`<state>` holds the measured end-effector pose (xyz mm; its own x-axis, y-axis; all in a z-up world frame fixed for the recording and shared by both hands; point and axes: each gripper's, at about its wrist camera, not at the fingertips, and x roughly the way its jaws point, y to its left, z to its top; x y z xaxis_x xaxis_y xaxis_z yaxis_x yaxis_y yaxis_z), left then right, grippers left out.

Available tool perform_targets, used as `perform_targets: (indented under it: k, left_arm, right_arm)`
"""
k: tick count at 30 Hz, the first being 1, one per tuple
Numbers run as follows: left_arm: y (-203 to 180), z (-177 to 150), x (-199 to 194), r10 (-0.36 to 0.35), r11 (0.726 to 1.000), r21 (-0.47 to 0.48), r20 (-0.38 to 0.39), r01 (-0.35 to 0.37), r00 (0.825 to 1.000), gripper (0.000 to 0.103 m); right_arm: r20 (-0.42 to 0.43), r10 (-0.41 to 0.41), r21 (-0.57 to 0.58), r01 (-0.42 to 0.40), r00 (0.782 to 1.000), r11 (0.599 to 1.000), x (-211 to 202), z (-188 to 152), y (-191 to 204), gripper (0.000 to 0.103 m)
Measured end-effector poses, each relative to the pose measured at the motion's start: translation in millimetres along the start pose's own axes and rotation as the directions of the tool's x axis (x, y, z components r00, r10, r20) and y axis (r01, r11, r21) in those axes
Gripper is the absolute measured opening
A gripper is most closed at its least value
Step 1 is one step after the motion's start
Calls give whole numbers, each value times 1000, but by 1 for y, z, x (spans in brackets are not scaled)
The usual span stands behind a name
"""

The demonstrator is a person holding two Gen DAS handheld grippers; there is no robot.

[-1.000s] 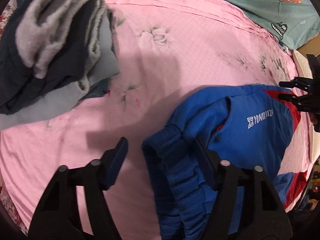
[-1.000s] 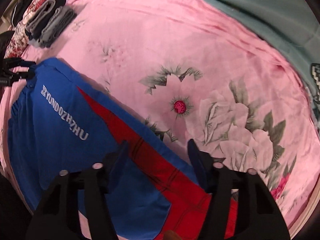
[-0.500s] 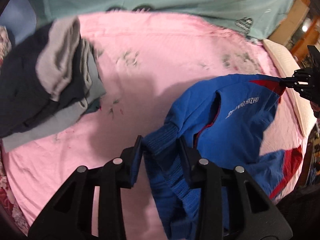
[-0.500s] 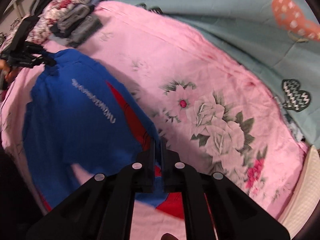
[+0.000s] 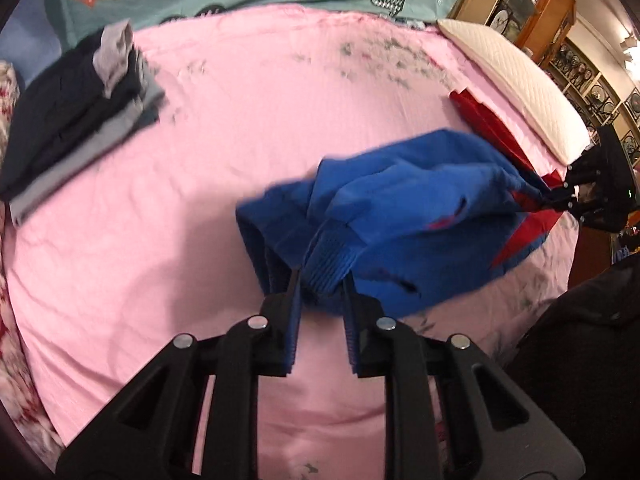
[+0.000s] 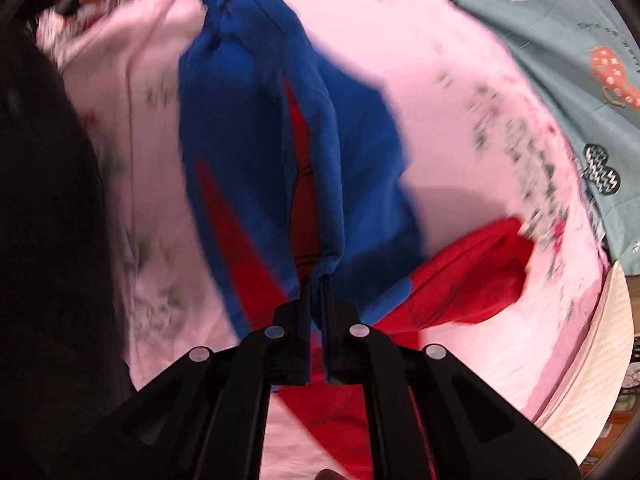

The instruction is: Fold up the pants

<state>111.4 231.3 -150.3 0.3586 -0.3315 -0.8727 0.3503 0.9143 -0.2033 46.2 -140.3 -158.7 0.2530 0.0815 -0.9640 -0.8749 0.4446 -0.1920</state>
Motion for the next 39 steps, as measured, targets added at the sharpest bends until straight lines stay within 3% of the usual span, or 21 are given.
perform_targets:
  k: [3, 5, 6, 7, 8, 9, 12, 14, 19, 20, 21, 22, 23, 27, 29, 31, 32, 34, 36, 38, 39]
  left_arm:
    - [5, -20, 16, 56, 997, -40, -56, -58, 997, 20]
    - [8, -31, 17, 80, 993, -82, -66, -85, 995, 26]
    - [9, -33, 14, 74, 990, -118, -55, -80, 996, 36]
    - [11, -35, 11, 55, 984, -168, -29, -59, 998, 49]
    - [13, -35, 10, 46, 978, -205, -8, -46, 999, 53]
    - [16, -35, 10, 34, 970, -243, 8, -31, 999, 54]
    - [24, -34, 16, -27, 933, -356, 57, 46, 998, 53]
    - [27, -30, 17, -51, 909, -407, 98, 87, 994, 53]
    - [26, -23, 16, -29, 900, -427, 142, 87, 989, 53]
    - [27, -24, 14, -27, 898, -432, 149, 89, 988, 53]
    - [29, -23, 12, -17, 895, -438, 157, 85, 987, 53]
    - [33, -24, 8, 4, 892, -447, 163, 70, 987, 53]
    - [37, -25, 1, 32, 886, -461, 176, 54, 984, 53]
    - [58, -40, -29, 118, 838, -545, 231, 28, 966, 58]
    - [63, -52, -40, 171, 820, -572, 219, -15, 961, 60]
    - [64, -59, -45, 199, 816, -575, 195, -53, 960, 61]
    - [62, -60, -46, 210, 822, -566, 185, -71, 960, 61]
    - [56, -59, -50, 231, 840, -532, 174, -106, 957, 65]
    - [46, -52, -52, 240, 862, -490, 178, -126, 954, 68]
    - [26, -39, -54, 228, 898, -422, 205, -124, 952, 69]
    - [16, -32, -54, 215, 912, -393, 218, -116, 952, 69]
  right_arm:
    - [-69, -20, -2, 20, 997, 1000, 23, -11, 16, 9]
    - [-65, -16, 44, 19, 998, 999, 12, -4, 14, 11]
    - [-35, -4, 70, 6, 999, 998, 2, 2, 12, 15]
    - [27, 23, 100, -25, 999, 995, -12, 12, 11, 23]
    - [91, 23, 124, -34, 996, 992, -24, 23, 10, 50]
    - [174, 5, 144, -30, 985, 989, -37, 39, 13, 64]
    - [316, 49, 91, -82, 947, 992, -47, 92, 33, 65]
    - [374, 37, 33, -53, 927, 998, -43, 122, 50, 65]
    - [455, -136, -135, 220, 880, 966, 6, 195, 91, 65]
    - [446, -118, -153, 205, 887, 967, 14, 207, 94, 59]
    - [429, -88, -147, 165, 899, 975, 19, 217, 89, 24]
    - [411, -81, -113, 139, 908, 984, 21, 225, 85, 5]
    - [413, -60, -33, 80, 909, 996, 18, 236, 73, 4]
    - [479, -75, 118, 21, 875, 993, 10, 247, 66, 4]
    - [452, -27, 100, -21, 892, 995, 24, 253, 83, 4]
    - [386, -2, 71, -28, 923, 997, 46, 255, 102, 14]
    - [342, 17, 71, -44, 939, 997, 58, 257, 106, 29]
    - [330, 32, 109, -72, 943, 991, 54, 256, 105, 38]
    - [393, 56, 204, -146, 918, 968, 21, 235, 93, 53]
    - [460, 38, 311, -201, 887, 929, -9, 208, 73, 54]
    - [462, 8, 363, -197, 887, 910, -15, 195, 65, 54]
